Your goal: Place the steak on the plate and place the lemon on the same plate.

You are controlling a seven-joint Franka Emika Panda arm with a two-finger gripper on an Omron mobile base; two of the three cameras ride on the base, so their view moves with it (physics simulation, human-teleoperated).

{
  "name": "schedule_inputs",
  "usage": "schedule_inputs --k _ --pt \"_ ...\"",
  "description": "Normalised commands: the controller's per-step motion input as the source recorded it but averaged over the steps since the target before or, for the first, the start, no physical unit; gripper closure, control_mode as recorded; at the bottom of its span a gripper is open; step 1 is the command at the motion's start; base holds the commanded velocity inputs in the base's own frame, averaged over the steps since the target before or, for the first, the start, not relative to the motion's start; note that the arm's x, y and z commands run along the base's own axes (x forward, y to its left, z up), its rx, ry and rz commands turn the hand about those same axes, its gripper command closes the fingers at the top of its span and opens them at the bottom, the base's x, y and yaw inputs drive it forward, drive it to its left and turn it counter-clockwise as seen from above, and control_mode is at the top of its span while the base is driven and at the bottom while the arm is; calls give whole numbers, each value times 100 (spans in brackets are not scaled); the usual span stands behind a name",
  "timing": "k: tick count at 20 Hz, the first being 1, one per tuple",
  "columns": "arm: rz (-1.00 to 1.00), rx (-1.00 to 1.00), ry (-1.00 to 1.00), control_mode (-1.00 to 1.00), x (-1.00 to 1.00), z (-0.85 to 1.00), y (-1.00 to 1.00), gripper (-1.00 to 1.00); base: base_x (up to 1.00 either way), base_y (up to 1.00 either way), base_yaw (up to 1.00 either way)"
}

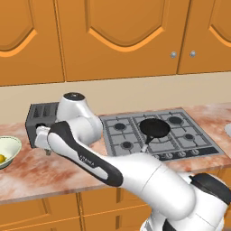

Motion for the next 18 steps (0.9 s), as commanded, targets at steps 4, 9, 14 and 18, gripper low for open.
schedule_inputs --k 4,9,14,18 --pt "-20 0 0 -100 12 -9 70 -100 0 0 0" --pt "-21 1 0 -100 20 -20 51 -100 0 0 0" --pt "-10 5 0 -100 32 -19 29 -100 0 0 0" --pt "-6 6 0 -100 26 -18 23 -100 0 0 0"
